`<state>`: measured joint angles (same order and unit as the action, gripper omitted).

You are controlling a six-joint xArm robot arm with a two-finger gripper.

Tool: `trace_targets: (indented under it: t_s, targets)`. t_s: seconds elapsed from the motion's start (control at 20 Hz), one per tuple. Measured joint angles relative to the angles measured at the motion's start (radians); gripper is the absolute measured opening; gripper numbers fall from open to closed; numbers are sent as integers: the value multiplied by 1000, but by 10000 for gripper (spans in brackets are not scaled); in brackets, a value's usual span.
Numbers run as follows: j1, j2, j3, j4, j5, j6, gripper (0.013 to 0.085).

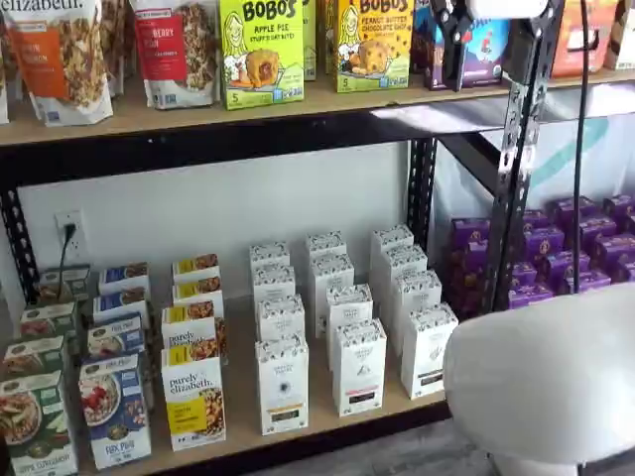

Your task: Pick up the white box with a yellow strip in the middle, on the bottom shelf, the fourth box from the left

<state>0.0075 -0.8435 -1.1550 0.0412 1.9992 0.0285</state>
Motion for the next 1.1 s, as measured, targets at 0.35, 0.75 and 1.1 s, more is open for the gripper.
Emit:
trace_targets:
  t_s: [0.35,0.75,1.1]
  targets:
    - [-49,-4,11,58,-7,-26,850]
    - [59,-55,147,-26,-144,46,850]
    - [122,-68,287,-29,-261,109,850]
